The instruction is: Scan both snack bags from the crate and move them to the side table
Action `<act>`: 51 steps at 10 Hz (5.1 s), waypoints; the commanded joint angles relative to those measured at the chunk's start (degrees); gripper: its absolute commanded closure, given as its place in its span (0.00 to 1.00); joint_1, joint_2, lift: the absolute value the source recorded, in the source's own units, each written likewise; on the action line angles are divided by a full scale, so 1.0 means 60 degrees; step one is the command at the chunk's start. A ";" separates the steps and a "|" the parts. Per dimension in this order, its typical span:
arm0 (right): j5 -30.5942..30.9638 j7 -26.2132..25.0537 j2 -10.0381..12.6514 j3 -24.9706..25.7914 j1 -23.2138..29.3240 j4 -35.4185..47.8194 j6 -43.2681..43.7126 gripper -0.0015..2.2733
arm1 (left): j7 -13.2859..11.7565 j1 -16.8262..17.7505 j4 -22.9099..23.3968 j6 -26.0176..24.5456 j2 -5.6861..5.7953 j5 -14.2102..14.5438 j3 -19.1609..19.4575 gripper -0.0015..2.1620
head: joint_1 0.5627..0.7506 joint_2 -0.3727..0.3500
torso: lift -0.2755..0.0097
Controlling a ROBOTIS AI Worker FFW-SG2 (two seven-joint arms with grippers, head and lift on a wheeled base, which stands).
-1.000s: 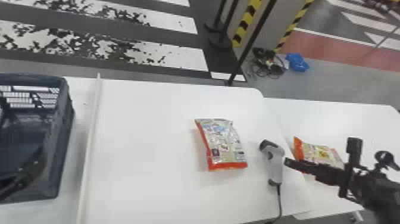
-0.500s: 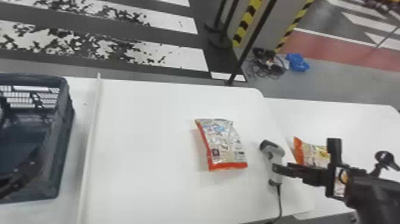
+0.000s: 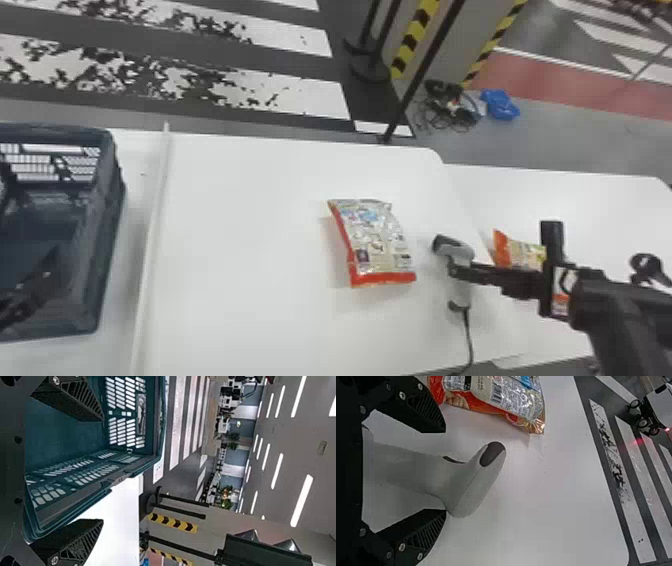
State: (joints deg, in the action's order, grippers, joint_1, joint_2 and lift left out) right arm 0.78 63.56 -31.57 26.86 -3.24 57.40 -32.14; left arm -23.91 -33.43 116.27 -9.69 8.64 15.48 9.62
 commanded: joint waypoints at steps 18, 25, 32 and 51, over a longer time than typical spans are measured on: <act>0.0514 -0.2010 0.2083 0.0138 0.2986 0.7602 -0.3807 0.99 | -0.0058 -0.0112 0.0061 0.0098 -0.0020 0.0116 0.0198 0.04 | 0.70 0.10 | 0.70; 0.1042 -0.2156 0.2112 -0.0990 0.2488 0.7880 -0.4364 0.99 | -0.0072 -0.0112 0.0090 0.0069 -0.0122 0.0072 0.0184 0.04 | 0.70 0.19 | 0.70; 0.1115 -0.2405 0.2171 -0.0184 0.2444 0.7910 -0.4364 0.99 | -0.0072 -0.0127 0.0061 0.0069 -0.0137 0.0072 0.0198 0.04 | 0.70 0.17 | 0.70; 0.2243 -0.4412 0.2185 -0.0550 0.2635 0.6489 -0.3016 0.63 | -0.0072 -0.0068 -0.0027 0.0069 -0.0137 0.0072 0.0169 0.04 | 0.70 0.03 | 0.70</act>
State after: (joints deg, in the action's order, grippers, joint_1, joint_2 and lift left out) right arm 14.33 37.08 -18.50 23.54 12.57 96.31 -50.23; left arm -24.35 -33.82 116.15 -9.28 7.82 15.91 10.67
